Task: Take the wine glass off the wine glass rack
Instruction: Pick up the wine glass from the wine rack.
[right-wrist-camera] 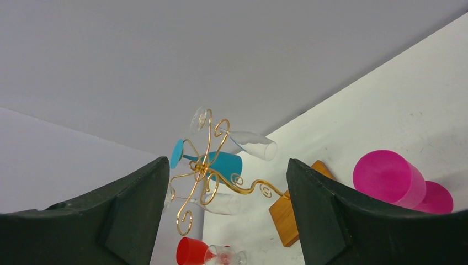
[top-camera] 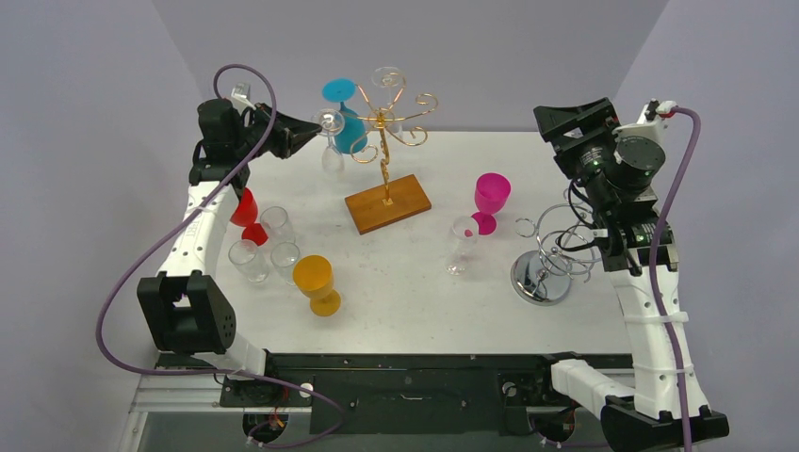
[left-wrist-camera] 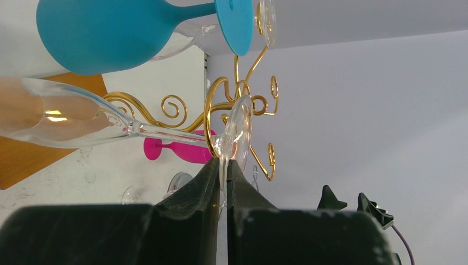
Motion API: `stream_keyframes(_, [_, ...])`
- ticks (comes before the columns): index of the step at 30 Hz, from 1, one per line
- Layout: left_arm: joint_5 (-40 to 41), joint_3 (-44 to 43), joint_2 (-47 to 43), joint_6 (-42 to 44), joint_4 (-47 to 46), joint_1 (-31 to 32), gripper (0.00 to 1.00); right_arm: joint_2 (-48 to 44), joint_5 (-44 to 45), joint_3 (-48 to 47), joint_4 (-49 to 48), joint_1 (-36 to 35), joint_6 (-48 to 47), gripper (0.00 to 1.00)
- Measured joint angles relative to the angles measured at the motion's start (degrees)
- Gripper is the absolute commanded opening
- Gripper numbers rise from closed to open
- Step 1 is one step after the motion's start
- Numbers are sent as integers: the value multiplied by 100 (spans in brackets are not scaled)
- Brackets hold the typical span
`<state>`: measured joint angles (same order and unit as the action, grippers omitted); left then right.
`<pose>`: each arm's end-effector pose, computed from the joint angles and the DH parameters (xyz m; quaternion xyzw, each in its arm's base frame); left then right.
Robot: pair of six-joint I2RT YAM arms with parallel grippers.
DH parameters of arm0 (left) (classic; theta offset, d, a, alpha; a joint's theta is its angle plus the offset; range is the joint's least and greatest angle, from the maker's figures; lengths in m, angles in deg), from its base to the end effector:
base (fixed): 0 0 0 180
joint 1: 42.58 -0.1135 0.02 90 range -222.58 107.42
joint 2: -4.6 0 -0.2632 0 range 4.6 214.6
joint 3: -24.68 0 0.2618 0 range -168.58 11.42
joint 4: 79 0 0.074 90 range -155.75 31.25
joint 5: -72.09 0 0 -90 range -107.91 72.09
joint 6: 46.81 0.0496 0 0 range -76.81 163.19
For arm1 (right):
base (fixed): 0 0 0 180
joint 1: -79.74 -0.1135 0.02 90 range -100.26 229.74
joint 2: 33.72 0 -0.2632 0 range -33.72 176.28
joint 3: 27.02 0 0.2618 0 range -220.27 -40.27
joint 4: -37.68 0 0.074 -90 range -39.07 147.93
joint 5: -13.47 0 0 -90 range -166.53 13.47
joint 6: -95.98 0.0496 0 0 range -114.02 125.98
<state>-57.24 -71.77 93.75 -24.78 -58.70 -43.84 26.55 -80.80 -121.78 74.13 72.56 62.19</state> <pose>0.3859 -0.0230 0.3847 -0.2462 0.7255 -0.5423 0.3448 0.2264 0.0322 0.4861 0.2746 0.6646 0.3876 0.5768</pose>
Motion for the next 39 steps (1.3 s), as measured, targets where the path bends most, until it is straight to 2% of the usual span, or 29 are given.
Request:
stream_keyframes(22, [-33, -70, -92, -522, -343, -76, 0, -50, 2, 87, -22, 0, 0, 73])
stream_keyframes(39, [-13, -782, 588, -505, -385, 210, 0, -50, 4, 90, -42, 0, 0, 73])
